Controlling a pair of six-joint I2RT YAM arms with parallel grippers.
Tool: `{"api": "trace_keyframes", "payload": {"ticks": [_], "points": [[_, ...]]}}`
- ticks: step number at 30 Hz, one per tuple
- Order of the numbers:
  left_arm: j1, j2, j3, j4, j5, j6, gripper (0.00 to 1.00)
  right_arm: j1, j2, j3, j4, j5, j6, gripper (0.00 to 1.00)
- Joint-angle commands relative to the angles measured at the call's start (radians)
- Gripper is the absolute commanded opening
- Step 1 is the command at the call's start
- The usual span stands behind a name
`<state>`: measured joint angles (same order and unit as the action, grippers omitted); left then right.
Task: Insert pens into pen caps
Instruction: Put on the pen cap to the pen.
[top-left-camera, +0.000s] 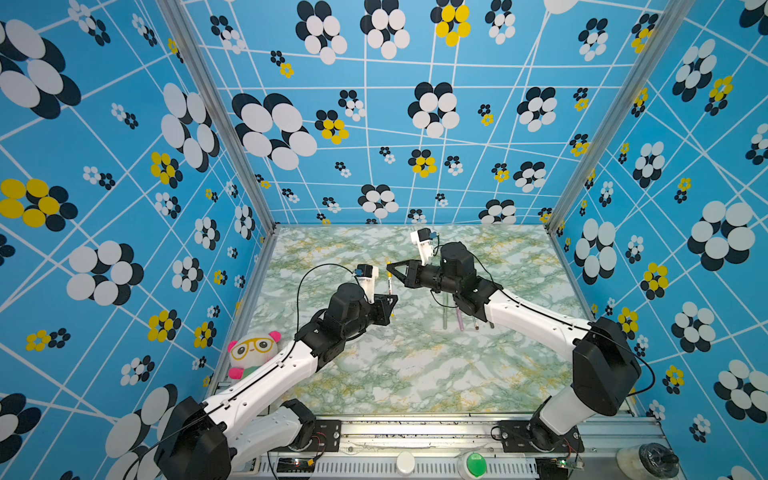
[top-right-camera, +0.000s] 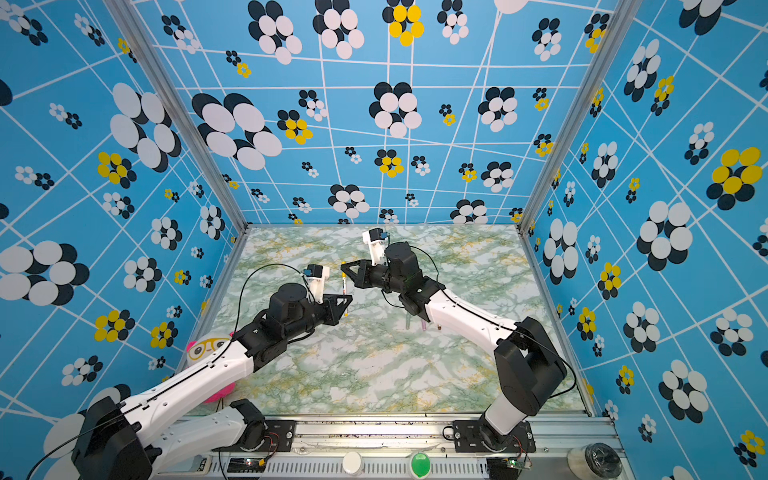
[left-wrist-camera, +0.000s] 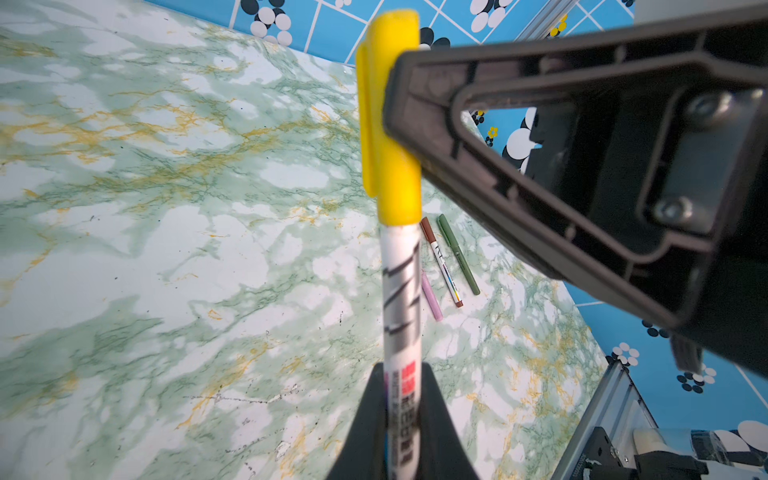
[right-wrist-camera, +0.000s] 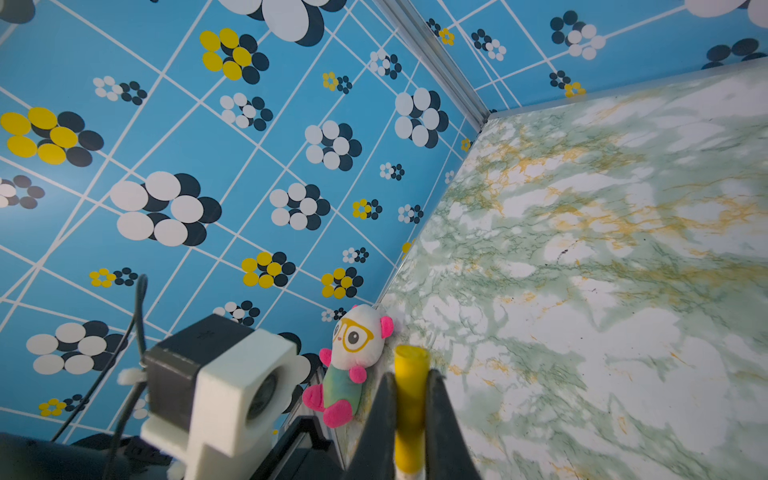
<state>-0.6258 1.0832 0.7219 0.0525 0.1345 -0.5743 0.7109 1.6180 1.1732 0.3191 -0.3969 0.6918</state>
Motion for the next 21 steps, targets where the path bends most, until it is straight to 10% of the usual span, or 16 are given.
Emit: {"api": "trace_keyframes", "payload": {"ticks": [1, 21], "points": [[0.031, 0.005, 0.118, 0.121, -0.028, 0.107, 0.0, 0.02, 0.021, -0.02, -0.124, -0.081, -0.01, 0.0], [0.136, 0.091, 0.298, 0.255, 0.005, 0.167, 0.0, 0.057, 0.043, -0.12, -0.111, -0.084, 0.028, 0.0]]}}
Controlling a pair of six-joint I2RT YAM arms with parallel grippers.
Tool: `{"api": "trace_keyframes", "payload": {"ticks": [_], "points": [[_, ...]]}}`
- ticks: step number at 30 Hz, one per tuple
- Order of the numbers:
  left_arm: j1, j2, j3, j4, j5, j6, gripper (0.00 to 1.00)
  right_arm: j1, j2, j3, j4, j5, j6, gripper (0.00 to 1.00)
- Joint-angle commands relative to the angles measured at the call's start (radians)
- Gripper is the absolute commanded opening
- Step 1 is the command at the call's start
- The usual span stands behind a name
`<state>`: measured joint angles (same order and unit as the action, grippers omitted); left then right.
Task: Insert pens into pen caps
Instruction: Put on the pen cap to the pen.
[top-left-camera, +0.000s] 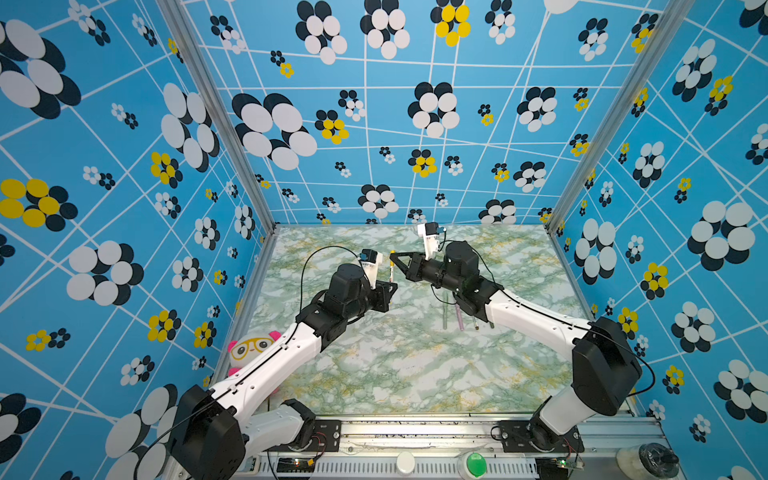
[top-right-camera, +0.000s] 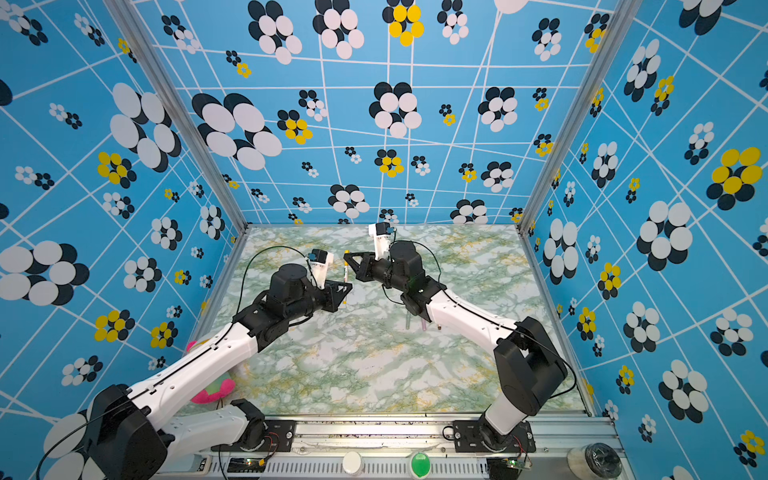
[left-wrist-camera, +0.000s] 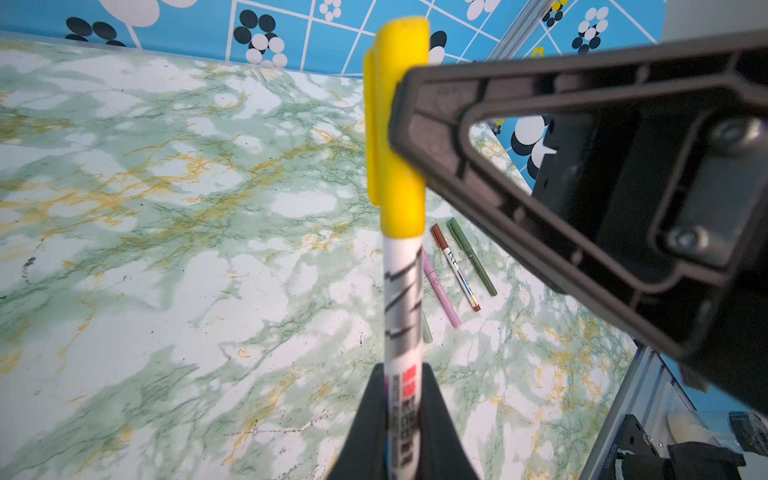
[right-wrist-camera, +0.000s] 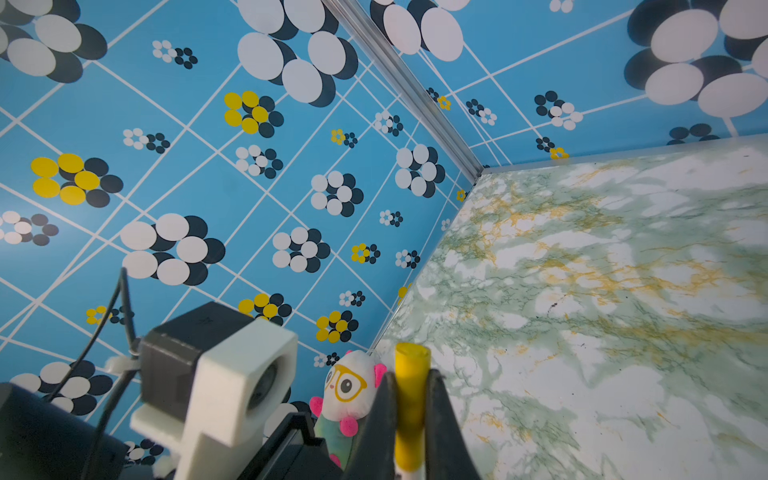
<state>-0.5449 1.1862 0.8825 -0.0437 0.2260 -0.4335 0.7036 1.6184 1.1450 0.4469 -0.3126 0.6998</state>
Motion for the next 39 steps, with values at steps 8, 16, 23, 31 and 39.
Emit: {"api": "trace_keyframes", "payload": {"ticks": [8, 16, 23, 31, 39], "points": [[0.103, 0.029, 0.201, 0.373, -0.048, 0.026, 0.0, 0.096, 0.05, -0.163, -0.192, -0.162, 0.067, 0.0], [0.124, 0.058, 0.238, 0.384, -0.017, 0.036, 0.0, 0.138, 0.069, -0.205, -0.18, -0.169, 0.096, 0.0], [0.139, 0.059, 0.229, 0.393, -0.007, 0.023, 0.0, 0.148, 0.068, -0.209, -0.186, -0.166, 0.098, 0.0], [0.139, 0.044, 0.166, 0.397, -0.005, -0.004, 0.0, 0.146, 0.031, -0.165, -0.251, -0.135, 0.042, 0.0], [0.124, -0.021, -0.09, 0.417, -0.035, -0.096, 0.0, 0.077, -0.076, -0.082, -0.3, -0.098, -0.002, 0.0]]}}
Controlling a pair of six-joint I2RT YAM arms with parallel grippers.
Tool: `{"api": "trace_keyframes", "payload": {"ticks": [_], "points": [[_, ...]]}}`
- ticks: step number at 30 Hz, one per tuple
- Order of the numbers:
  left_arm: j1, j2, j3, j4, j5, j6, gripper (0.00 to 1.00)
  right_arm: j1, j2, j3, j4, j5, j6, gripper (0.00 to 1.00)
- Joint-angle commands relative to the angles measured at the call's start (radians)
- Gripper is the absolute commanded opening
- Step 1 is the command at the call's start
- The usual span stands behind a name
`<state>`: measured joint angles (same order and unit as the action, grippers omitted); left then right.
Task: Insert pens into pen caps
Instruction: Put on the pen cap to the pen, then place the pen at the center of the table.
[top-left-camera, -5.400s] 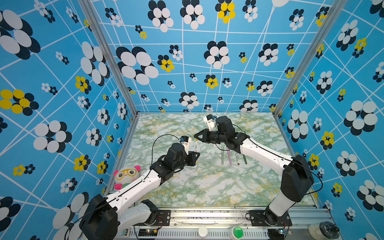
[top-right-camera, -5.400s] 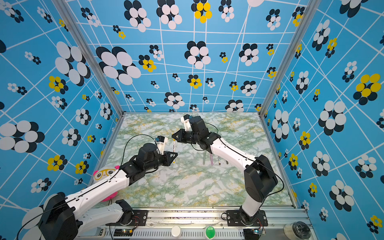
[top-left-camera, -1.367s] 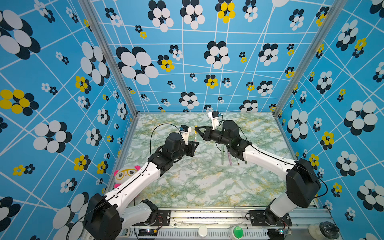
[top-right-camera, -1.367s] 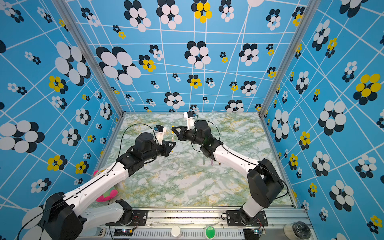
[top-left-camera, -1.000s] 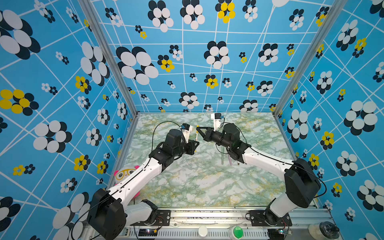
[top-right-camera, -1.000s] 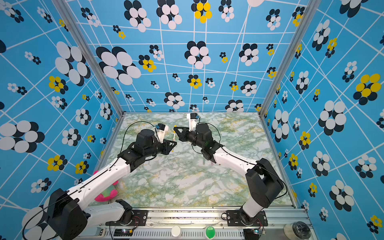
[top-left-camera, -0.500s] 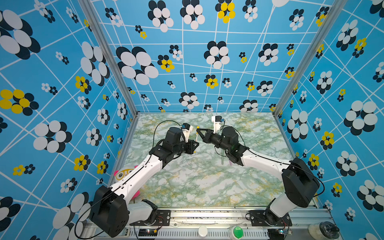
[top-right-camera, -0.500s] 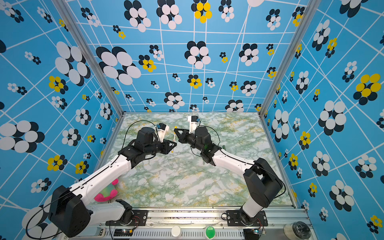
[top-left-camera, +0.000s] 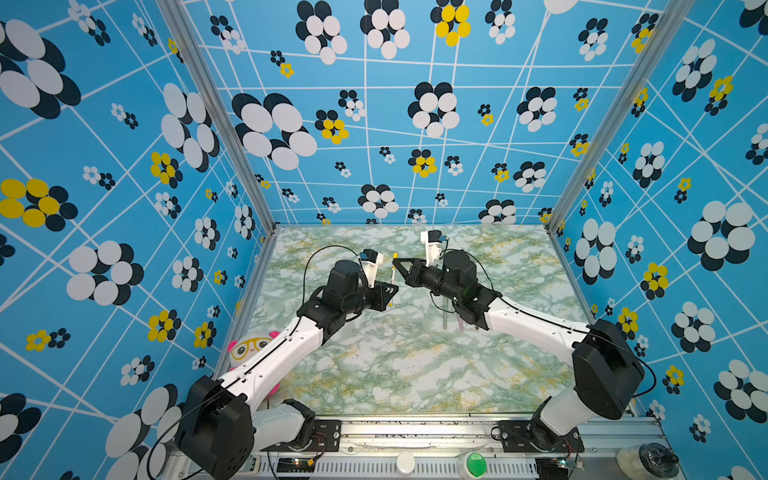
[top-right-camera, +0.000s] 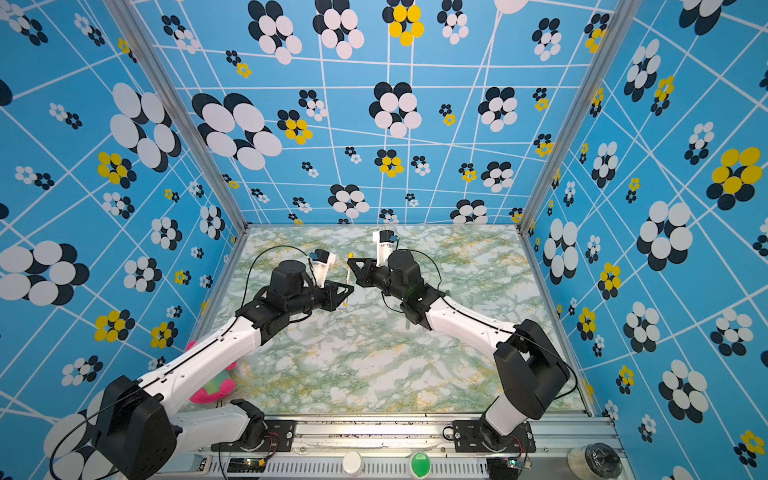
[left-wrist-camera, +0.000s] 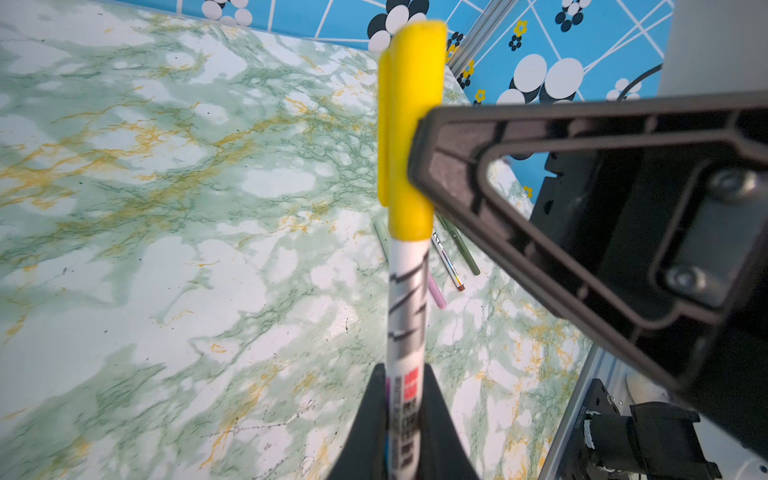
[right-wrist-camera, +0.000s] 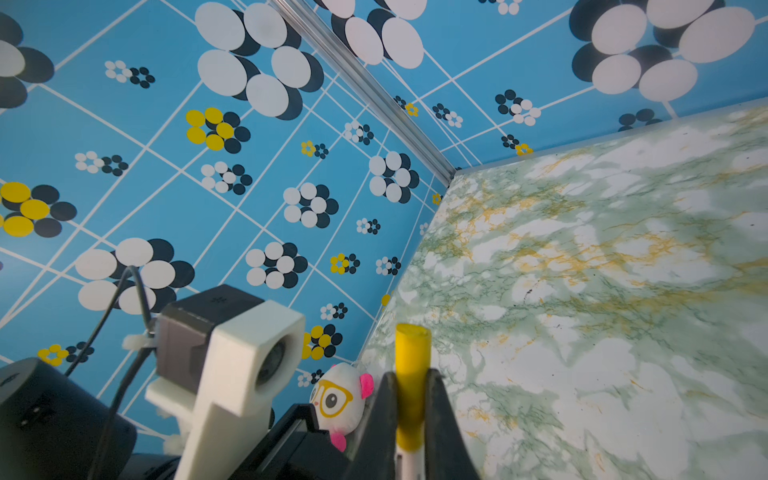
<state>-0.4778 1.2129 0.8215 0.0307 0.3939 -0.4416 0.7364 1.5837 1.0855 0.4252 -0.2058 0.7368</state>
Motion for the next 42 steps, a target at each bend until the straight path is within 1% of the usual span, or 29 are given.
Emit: {"api": "trace_keyframes", "payload": {"ticks": [1, 3, 6, 11, 16, 22, 25, 31, 37, 42], "points": [[0.048, -0.059, -0.073, 0.34, -0.21, -0.105, 0.0, 0.029, -0.066, -0.011, -0.29, -0.197, -0.046, 0.01], [0.027, -0.075, -0.146, 0.336, -0.225, -0.132, 0.0, 0.003, -0.115, 0.008, -0.321, -0.181, -0.065, 0.03], [-0.018, -0.099, -0.221, 0.31, -0.255, -0.16, 0.0, -0.013, -0.188, 0.026, -0.37, -0.146, -0.11, 0.09], [-0.096, -0.112, -0.269, 0.285, -0.315, -0.208, 0.0, -0.019, -0.258, 0.016, -0.442, -0.108, -0.16, 0.16], [-0.176, -0.068, -0.227, 0.229, -0.362, -0.228, 0.0, -0.026, -0.309, -0.022, -0.468, -0.045, -0.169, 0.19], [-0.236, -0.035, -0.166, 0.207, -0.394, -0.233, 0.0, -0.028, -0.328, -0.072, -0.467, -0.043, -0.174, 0.27], [-0.256, -0.018, -0.137, 0.201, -0.397, -0.228, 0.0, -0.029, -0.326, -0.114, -0.44, -0.059, -0.154, 0.28], [-0.282, 0.018, -0.101, 0.199, -0.393, -0.222, 0.0, -0.026, -0.285, -0.159, -0.375, -0.106, -0.119, 0.29], [-0.286, 0.043, -0.089, 0.206, -0.384, -0.221, 0.0, -0.026, -0.276, -0.152, -0.338, -0.112, -0.122, 0.3], [-0.288, 0.043, -0.087, 0.206, -0.382, -0.22, 0.0, -0.027, -0.234, -0.121, -0.329, -0.113, -0.126, 0.31]]}}
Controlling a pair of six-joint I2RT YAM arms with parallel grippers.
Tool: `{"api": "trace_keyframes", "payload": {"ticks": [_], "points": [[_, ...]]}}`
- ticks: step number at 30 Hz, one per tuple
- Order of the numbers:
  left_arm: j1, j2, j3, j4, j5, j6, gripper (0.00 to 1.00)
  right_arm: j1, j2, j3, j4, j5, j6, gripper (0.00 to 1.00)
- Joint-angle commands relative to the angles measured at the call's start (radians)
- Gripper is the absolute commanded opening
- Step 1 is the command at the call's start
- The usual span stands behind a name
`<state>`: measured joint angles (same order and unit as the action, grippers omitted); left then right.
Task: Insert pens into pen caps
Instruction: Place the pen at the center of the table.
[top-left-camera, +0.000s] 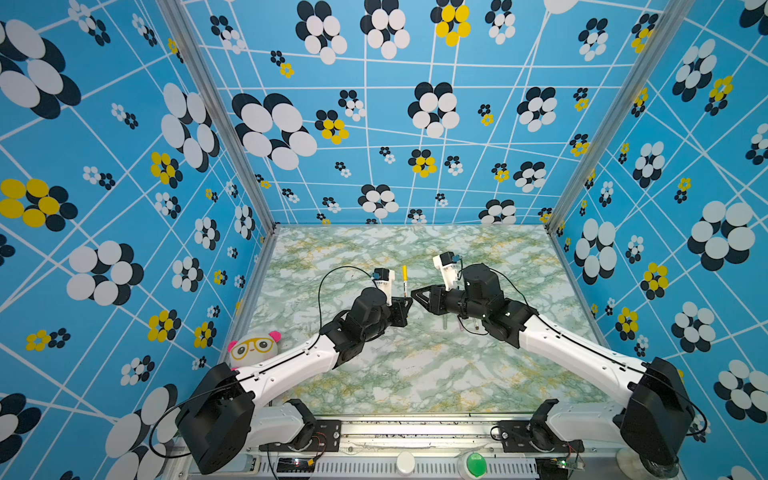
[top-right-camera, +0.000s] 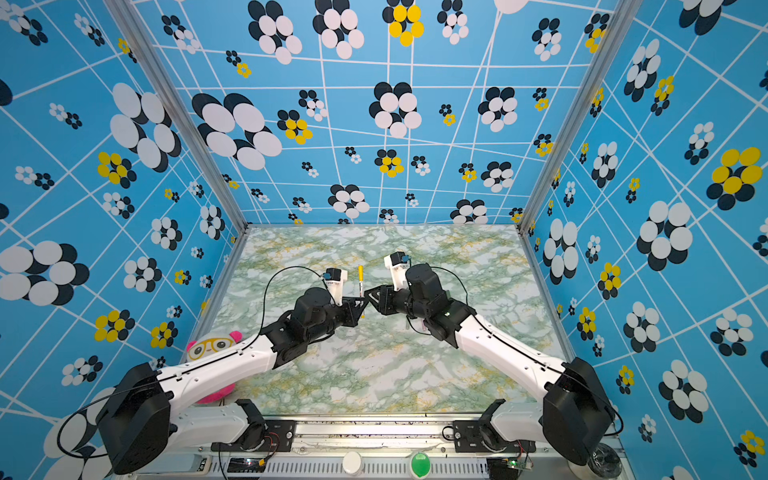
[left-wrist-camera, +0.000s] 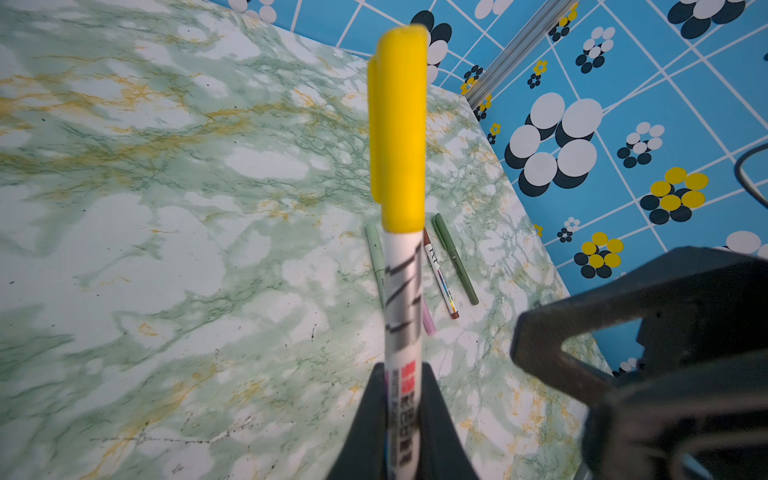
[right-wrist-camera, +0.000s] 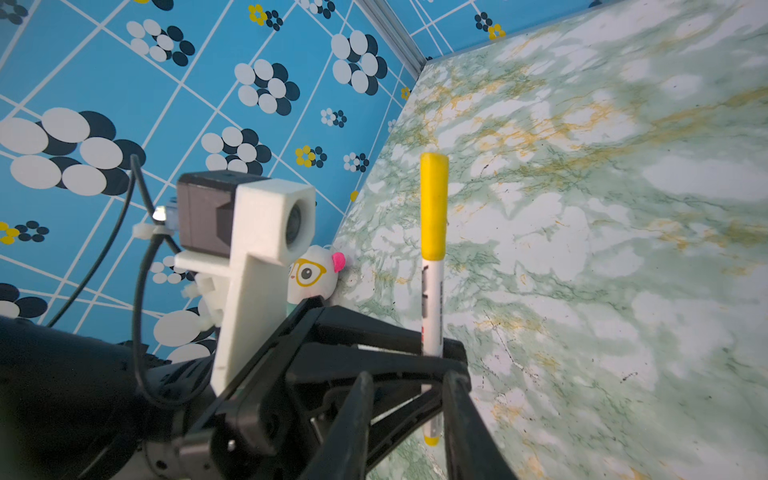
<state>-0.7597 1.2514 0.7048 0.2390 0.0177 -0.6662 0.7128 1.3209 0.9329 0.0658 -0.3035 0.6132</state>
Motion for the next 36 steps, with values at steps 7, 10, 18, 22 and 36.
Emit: {"api": "trace_keyframes", "payload": {"ticks": [7, 10, 18, 22, 36], "points": [[-0.009, -0.005, 0.03, -0.012, 0.0, 0.003, 0.0, -0.003, 0.1, 0.077, 0.056, -0.02, -0.006, 0.31], [-0.01, -0.004, 0.032, -0.013, 0.006, 0.004, 0.0, -0.003, 0.12, 0.091, 0.062, -0.023, -0.004, 0.31], [-0.01, -0.003, 0.035, -0.006, 0.009, 0.003, 0.0, -0.003, 0.165, 0.12, 0.055, -0.029, -0.004, 0.22], [-0.01, -0.004, 0.035, -0.003, 0.006, 0.001, 0.0, -0.003, 0.173, 0.122, 0.054, -0.029, -0.003, 0.15], [-0.009, -0.079, -0.019, -0.04, -0.004, 0.04, 0.5, -0.013, 0.187, 0.197, -0.107, 0.11, -0.048, 0.01]]}}
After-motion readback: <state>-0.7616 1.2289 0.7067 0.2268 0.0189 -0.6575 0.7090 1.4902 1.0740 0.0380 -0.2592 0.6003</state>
